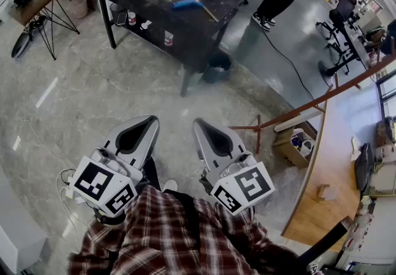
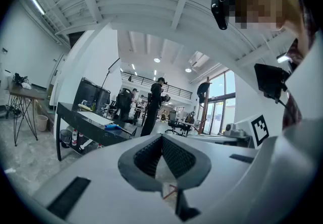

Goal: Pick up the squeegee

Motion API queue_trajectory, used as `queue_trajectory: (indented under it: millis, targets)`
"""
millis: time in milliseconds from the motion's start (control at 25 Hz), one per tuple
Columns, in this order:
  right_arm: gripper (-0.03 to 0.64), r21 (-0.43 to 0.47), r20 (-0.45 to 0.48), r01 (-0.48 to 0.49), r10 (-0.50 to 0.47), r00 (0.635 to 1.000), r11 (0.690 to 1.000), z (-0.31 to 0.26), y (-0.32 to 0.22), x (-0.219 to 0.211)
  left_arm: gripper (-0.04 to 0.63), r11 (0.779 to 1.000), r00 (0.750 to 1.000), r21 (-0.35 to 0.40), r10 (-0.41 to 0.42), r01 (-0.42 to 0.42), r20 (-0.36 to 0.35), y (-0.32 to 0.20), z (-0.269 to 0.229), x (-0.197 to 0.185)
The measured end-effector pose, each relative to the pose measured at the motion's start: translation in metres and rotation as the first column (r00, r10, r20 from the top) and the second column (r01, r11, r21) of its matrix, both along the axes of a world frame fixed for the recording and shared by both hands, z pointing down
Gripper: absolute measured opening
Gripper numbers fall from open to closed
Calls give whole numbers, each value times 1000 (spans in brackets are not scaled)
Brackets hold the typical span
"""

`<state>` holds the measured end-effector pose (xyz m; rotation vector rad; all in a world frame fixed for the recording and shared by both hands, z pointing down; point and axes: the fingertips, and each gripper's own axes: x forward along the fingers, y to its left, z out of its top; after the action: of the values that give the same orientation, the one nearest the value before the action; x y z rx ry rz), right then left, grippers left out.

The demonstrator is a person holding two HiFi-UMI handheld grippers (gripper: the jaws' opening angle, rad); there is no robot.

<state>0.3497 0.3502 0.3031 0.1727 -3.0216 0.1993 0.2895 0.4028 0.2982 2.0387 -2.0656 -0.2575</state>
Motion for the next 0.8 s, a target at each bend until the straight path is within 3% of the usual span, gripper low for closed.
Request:
queue_trajectory:
  millis: [320, 560, 800]
  targets:
    - [12, 7, -14, -21, 21, 1000, 1000, 8, -41, -87, 11, 1000, 1000, -2, -9, 9, -1, -35, 7, -97]
    - [12, 35, 3, -53, 53, 999, 998, -7, -77, -180, 11, 999, 999, -3, 32, -32, 22, -70, -3, -186]
    - [12, 27, 7, -73, 73, 997, 997, -4, -93, -244, 11, 998, 997, 0, 69, -69, 15, -94, -2, -246]
